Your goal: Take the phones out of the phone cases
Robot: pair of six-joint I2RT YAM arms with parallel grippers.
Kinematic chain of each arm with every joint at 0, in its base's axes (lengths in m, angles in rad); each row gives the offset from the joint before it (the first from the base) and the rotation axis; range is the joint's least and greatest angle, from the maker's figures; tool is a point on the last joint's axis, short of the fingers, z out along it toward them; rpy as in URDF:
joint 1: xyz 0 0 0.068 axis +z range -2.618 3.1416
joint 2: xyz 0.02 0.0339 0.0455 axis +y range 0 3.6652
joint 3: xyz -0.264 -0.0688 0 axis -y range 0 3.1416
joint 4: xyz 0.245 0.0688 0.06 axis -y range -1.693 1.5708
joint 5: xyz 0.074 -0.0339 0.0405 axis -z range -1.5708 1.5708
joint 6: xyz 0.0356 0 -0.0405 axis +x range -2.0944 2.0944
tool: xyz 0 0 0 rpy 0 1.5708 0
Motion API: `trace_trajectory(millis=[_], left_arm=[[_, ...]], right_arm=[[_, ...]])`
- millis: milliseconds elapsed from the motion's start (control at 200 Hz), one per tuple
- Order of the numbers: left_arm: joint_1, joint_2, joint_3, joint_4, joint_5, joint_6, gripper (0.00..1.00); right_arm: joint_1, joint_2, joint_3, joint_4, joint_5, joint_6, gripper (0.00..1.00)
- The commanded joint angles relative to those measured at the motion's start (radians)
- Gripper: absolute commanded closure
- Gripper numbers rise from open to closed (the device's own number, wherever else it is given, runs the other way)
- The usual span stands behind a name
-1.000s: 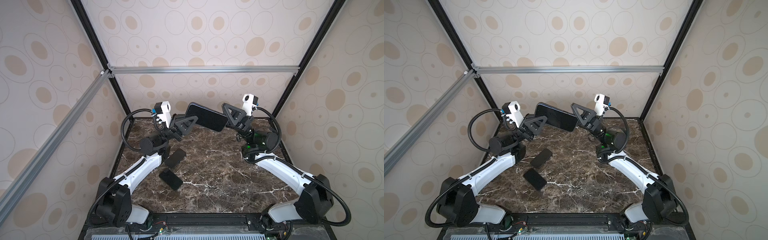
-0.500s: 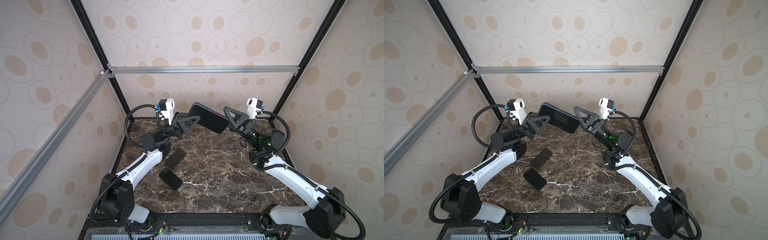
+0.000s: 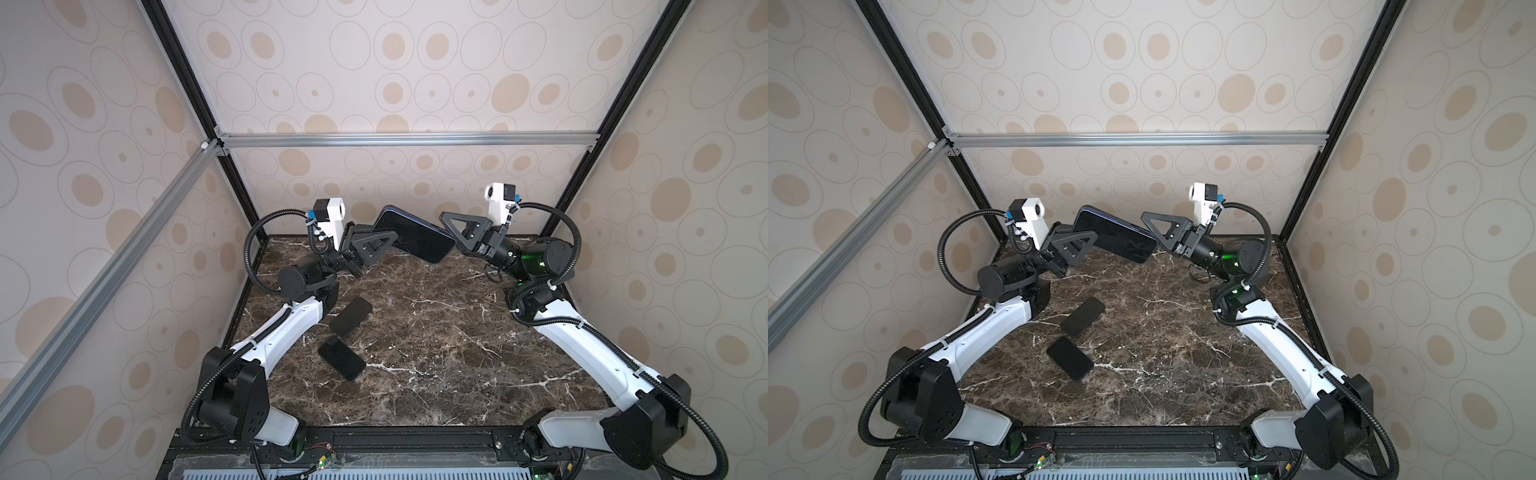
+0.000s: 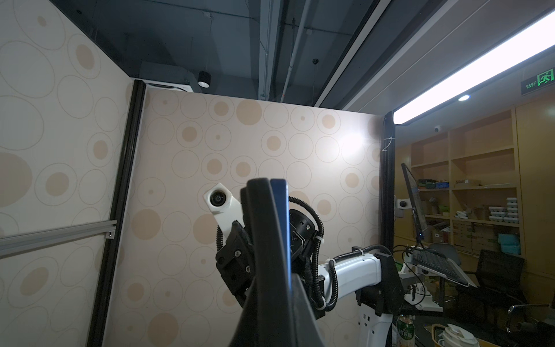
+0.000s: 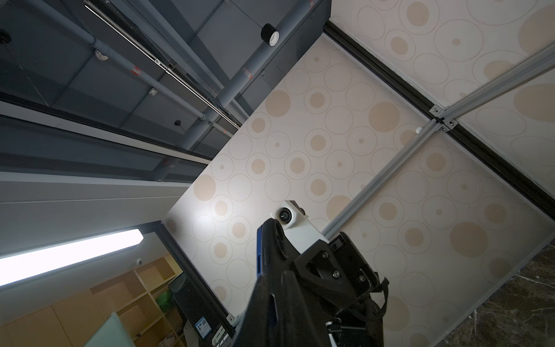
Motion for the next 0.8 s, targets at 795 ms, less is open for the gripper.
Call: trace_trajectory(millis=[795], left_arm=[[0.017, -0.036, -0.041, 0.308, -0.039, 0.005, 1.0]], right_arm=[[-0.079, -0.199, -0.002, -0.582, 0.081, -0.588, 0.78]])
